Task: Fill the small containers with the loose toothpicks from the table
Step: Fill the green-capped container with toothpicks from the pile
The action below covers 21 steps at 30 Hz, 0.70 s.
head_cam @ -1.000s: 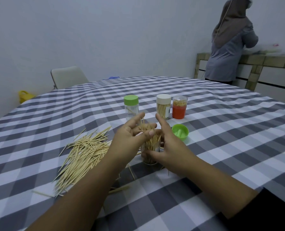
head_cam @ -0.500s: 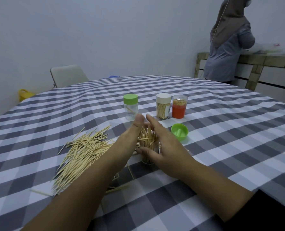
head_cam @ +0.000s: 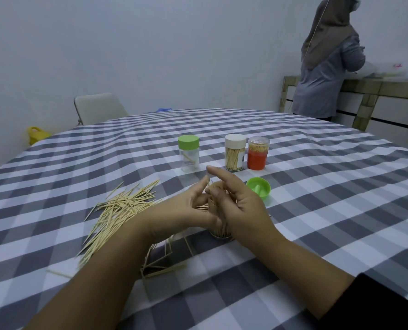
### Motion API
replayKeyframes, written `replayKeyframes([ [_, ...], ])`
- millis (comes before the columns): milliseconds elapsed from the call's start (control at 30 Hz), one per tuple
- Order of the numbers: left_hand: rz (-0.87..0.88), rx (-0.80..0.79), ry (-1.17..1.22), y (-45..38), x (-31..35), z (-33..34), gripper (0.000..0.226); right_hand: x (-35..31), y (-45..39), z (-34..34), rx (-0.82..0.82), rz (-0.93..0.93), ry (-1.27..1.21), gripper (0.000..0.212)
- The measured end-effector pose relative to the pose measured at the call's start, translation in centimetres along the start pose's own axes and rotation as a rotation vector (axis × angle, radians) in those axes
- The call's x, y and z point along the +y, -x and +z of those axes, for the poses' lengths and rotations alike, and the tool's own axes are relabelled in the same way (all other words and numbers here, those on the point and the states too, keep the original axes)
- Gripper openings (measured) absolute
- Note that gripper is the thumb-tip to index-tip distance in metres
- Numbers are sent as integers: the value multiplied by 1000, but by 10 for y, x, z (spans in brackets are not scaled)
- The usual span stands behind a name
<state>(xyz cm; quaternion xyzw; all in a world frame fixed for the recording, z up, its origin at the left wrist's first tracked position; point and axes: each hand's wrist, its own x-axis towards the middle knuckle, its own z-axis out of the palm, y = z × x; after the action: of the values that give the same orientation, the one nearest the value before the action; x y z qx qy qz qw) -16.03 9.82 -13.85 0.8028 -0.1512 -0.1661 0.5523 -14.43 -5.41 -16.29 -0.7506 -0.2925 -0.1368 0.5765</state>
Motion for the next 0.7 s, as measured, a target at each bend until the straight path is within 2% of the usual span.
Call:
replayKeyframes([
  [100, 1, 177, -111, -5, -3, 3, 100, -4, -1, -3, 4, 69, -93, 50],
  [167, 47, 207, -134, -7, -3, 7, 98, -4, -2, -5, -19, 85, -104, 48],
  [300, 88, 244, -228, -9, -7, 8, 66, 1, -3, -5, -55, 51, 99, 31],
  [400, 97, 265, -336, -10, -5, 7, 70, 2, -2, -4, -108, -18, 314, 53],
  [433, 106, 266, -356, -10, -4, 8, 73, 3, -3, -4, -100, -34, 327, 54],
  [533, 123, 295, -420, -11, -4, 12, 58, -1, -5, -9, -17, 1, 196, 31],
  [567, 123, 297, -425, -10, -3, 14, 59, -4, -6, -11, 16, 37, 132, 30],
  [667, 123, 280, -410, -9, -4, 17, 82, -7, -10, -19, 97, 160, -11, 53],
  [700, 114, 273, -412, -10, -5, 17, 88, -8, -11, -21, 123, 192, -49, 53],
])
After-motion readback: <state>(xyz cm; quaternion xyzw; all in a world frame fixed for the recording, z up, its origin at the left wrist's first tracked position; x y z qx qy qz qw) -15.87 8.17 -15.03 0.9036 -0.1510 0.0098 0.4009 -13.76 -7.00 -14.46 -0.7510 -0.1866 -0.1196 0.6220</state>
